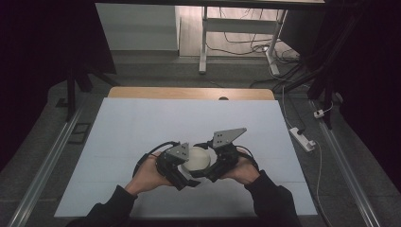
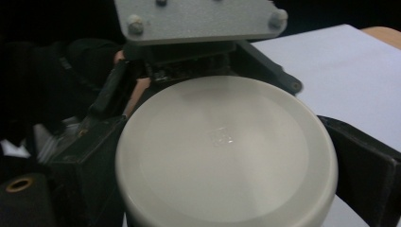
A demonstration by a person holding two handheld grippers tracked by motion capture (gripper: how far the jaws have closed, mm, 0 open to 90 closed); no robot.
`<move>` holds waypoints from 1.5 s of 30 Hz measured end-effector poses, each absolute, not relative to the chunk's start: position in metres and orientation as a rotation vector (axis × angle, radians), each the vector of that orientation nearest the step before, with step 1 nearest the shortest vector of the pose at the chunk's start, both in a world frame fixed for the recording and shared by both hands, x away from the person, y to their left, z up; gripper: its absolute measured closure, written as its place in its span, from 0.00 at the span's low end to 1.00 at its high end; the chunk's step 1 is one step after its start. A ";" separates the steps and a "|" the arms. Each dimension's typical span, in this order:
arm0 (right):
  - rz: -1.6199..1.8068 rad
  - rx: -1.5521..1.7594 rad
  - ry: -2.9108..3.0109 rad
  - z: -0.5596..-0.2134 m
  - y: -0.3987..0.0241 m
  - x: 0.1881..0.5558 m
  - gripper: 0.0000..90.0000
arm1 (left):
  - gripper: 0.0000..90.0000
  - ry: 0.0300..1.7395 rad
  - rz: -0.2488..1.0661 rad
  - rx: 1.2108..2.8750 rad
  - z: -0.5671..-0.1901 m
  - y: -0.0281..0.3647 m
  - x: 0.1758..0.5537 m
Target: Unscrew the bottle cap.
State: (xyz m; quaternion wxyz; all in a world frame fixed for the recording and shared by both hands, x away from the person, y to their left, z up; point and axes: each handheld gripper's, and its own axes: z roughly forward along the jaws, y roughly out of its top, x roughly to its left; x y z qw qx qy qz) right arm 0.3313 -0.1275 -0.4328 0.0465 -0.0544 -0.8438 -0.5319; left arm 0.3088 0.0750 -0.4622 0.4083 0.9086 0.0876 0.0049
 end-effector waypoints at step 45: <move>-1.745 -0.613 -2.751 -0.430 -0.114 0.309 0.07 | 0.08 0.423 0.134 2.252 -0.457 0.082 0.312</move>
